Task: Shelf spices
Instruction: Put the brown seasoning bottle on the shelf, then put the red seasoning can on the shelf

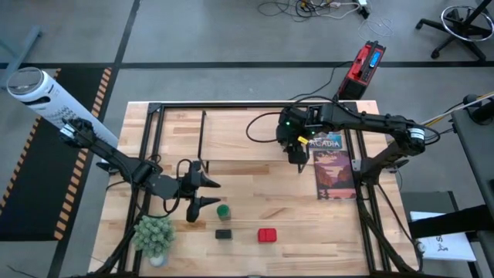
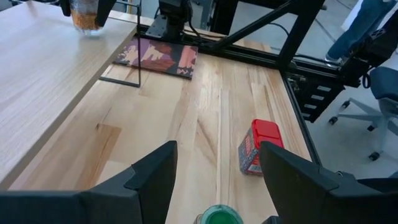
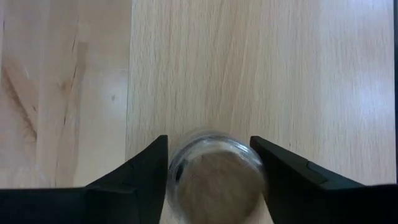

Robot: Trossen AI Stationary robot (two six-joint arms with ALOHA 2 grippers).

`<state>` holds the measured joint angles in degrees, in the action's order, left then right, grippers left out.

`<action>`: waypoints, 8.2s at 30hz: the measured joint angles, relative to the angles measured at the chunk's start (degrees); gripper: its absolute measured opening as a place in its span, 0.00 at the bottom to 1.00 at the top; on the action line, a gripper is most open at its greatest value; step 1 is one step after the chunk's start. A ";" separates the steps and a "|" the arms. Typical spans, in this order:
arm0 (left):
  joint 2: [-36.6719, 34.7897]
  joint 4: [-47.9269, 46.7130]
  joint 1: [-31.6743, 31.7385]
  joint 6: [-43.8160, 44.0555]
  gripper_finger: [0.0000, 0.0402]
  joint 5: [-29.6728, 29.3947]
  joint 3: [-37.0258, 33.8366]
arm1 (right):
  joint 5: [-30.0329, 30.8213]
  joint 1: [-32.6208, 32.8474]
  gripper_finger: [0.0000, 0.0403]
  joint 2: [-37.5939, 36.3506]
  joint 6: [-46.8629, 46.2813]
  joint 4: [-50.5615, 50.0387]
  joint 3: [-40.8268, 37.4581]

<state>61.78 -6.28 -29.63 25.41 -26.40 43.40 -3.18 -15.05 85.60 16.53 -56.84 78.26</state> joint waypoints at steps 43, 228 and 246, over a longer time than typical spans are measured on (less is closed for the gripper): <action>0.00 -0.22 0.00 0.15 0.59 0.45 0.00 | 4.71 31.38 0.59 2.27 -11.42 2.33 14.38; 3.06 -26.33 0.28 -2.36 0.60 -11.66 26.21 | 1.67 4.04 0.49 14.16 -4.96 3.01 18.67; 3.30 -26.30 0.26 -2.34 0.60 -11.49 26.21 | 0.17 2.56 0.49 15.15 -4.94 1.35 18.56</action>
<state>65.08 -32.58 -29.36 23.07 -37.89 69.60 -3.01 -12.49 100.75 11.59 -55.49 96.82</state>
